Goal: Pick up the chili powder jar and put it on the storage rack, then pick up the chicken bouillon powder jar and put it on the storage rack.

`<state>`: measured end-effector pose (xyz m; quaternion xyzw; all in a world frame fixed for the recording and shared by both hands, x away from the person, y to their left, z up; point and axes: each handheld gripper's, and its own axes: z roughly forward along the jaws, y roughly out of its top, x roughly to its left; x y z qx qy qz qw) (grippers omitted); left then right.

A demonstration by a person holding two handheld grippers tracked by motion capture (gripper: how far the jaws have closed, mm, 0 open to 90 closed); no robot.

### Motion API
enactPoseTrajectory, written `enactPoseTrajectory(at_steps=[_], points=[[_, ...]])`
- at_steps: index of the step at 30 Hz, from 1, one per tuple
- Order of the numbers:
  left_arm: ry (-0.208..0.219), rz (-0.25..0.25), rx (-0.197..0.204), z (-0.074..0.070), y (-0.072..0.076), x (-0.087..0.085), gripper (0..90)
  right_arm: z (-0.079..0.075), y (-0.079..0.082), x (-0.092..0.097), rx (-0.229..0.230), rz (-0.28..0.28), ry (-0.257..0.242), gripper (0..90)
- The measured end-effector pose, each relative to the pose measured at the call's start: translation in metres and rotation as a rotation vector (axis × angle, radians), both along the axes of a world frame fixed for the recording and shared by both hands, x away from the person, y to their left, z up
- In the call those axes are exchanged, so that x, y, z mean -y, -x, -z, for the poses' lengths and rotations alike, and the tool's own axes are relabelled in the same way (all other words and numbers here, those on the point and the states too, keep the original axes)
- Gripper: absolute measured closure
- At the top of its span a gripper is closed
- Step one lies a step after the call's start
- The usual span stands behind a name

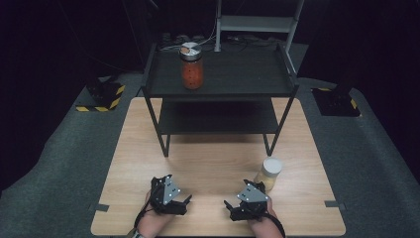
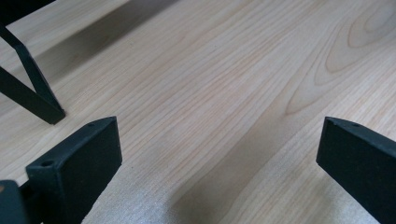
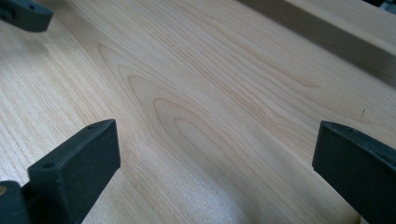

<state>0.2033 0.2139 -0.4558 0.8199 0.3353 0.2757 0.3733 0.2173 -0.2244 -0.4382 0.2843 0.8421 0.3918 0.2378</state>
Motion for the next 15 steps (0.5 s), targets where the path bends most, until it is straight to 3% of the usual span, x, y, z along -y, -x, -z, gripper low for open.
enactPoseTrajectory(at_steps=[7, 10, 15], points=[[-0.023, 0.023, 0.000, -0.0008, -0.0007, 0.0040, 1.0, 0.0019, 0.0003, 0.0066, 0.003, -0.013, -0.032, 0.1], [0.014, 0.023, -0.013, -0.0007, -0.0019, -0.0015, 1.0, 0.0022, 0.0012, 0.0073, 0.003, -0.002, -0.040, 0.0], [0.027, 0.027, -0.036, -0.0019, -0.0062, -0.0037, 1.0, 0.0029, 0.0001, 0.0090, 0.000, -0.010, -0.053, 0.0]])
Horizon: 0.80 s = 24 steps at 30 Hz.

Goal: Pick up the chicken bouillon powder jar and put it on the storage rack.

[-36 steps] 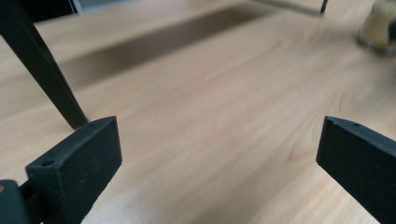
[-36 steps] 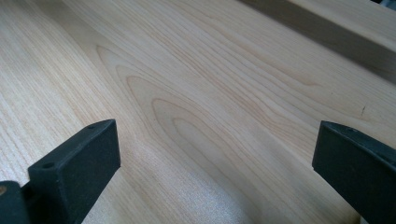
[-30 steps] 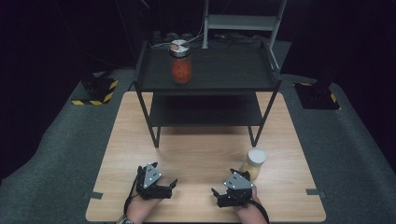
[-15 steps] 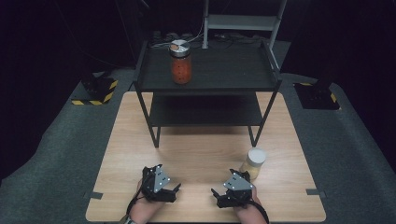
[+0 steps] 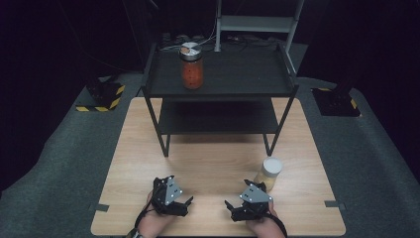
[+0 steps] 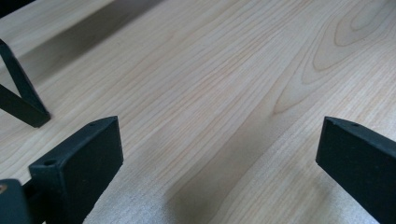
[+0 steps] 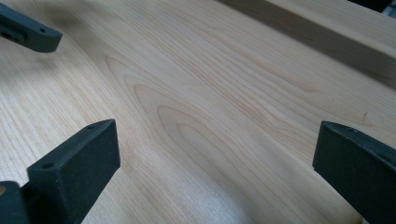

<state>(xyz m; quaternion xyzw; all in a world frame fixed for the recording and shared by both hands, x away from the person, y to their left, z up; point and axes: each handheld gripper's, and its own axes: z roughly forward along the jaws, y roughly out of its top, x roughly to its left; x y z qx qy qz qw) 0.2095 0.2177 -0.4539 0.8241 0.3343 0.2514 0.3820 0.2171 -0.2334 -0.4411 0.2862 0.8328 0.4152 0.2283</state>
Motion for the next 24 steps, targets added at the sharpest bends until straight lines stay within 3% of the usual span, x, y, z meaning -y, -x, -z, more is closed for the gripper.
enactPoseTrajectory(at_steps=[9, 24], points=[[-0.001, 0.023, -0.015, -0.001, -0.003, -0.001, 1.4, 0.002, 0.003, 0.003, 0.025, -0.019, -0.019, 0.0], [-0.002, 0.009, -0.010, -0.001, -0.002, 0.000, 1.4, -0.020, 0.021, 0.013, 0.125, -0.015, -0.096, 0.0]])
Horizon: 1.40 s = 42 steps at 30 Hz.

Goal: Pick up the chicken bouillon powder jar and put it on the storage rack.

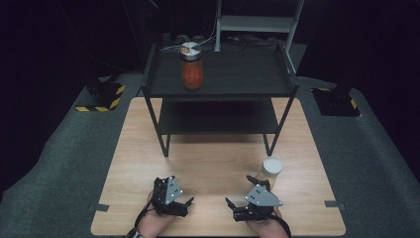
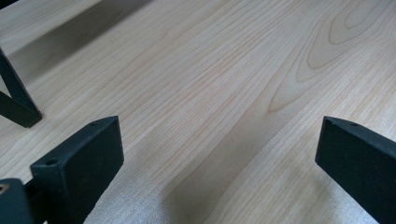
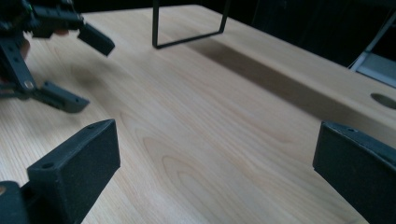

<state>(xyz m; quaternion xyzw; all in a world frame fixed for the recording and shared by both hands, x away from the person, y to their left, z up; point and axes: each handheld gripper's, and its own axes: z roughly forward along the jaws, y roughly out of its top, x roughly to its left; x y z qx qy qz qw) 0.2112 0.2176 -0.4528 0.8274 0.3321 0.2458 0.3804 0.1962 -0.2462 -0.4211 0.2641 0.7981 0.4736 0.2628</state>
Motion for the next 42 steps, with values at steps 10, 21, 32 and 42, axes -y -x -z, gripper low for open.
enactPoseTrajectory(at_steps=[10, 21, 32, 42], points=[[0.012, 0.004, -0.001, 0.001, 0.000, -0.002, 1.4, -0.015, 0.010, 0.009, 0.067, 0.008, -0.042, 0.0], [0.009, 0.016, -0.003, 0.000, -0.001, -0.003, 1.4, -0.023, 0.015, 0.024, 0.115, 0.080, -0.069, 0.0], [0.014, 0.016, -0.003, 0.001, -0.001, -0.003, 1.4, -0.023, 0.015, 0.038, 0.143, 0.171, -0.077, 0.0], [0.035, 0.009, -0.009, 0.001, -0.002, -0.007, 1.4, -0.015, 0.010, 0.046, 0.124, 0.253, -0.083, 0.0]])
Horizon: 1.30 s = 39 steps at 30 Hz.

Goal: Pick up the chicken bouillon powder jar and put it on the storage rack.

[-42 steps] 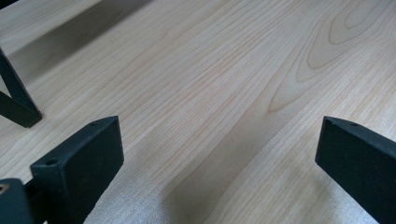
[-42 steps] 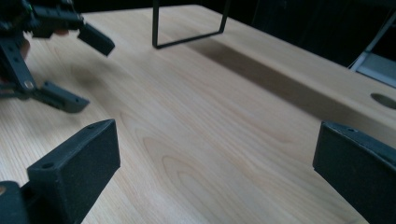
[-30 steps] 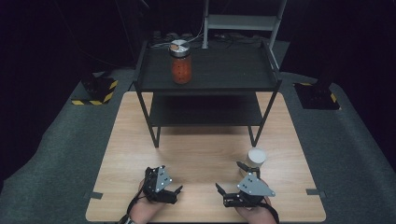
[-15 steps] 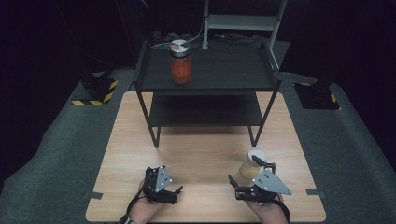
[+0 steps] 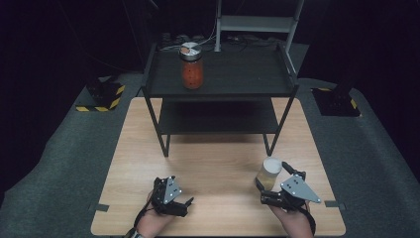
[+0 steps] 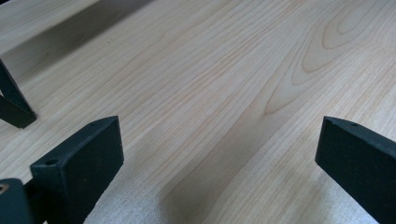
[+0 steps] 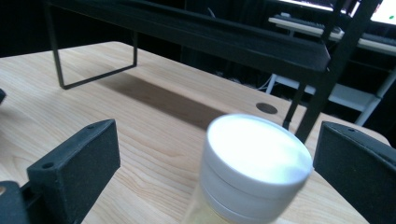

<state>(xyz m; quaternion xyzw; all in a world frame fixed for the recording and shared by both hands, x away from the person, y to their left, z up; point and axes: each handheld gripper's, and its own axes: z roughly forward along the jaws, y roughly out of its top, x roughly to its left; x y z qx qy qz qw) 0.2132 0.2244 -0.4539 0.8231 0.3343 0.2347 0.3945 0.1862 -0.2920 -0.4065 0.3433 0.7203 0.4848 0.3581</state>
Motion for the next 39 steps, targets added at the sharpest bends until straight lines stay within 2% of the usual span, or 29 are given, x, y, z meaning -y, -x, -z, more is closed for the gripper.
enactPoseTrajectory(at_steps=[3, 12, 17, 27, 32, 39], points=[[-0.005, 0.004, 0.001, 0.000, 0.000, 0.000, 1.4, 0.002, -0.001, 0.002, -0.008, 0.010, -0.004, 0.0], [-0.007, 0.008, 0.001, 0.000, 0.000, 0.000, 1.4, 0.013, -0.007, 0.011, -0.020, 0.041, -0.059, 2.9], [-0.003, 0.010, -0.001, 0.000, -0.001, 0.000, 1.4, 0.017, -0.013, 0.013, -0.040, 0.037, -0.063, 8.6], [-0.014, 0.019, 0.000, -0.001, -0.001, 0.001, 1.4, 0.024, -0.021, 0.022, -0.081, 0.018, -0.125, 22.7], [-0.015, 0.020, -0.001, -0.001, -0.001, 0.001, 1.4, 0.026, -0.022, 0.020, -0.081, 0.016, -0.123, 25.2], [-0.013, 0.020, -0.001, -0.001, -0.001, 0.001, 1.4, 0.029, -0.024, 0.024, -0.083, 0.017, -0.152, 32.3]])
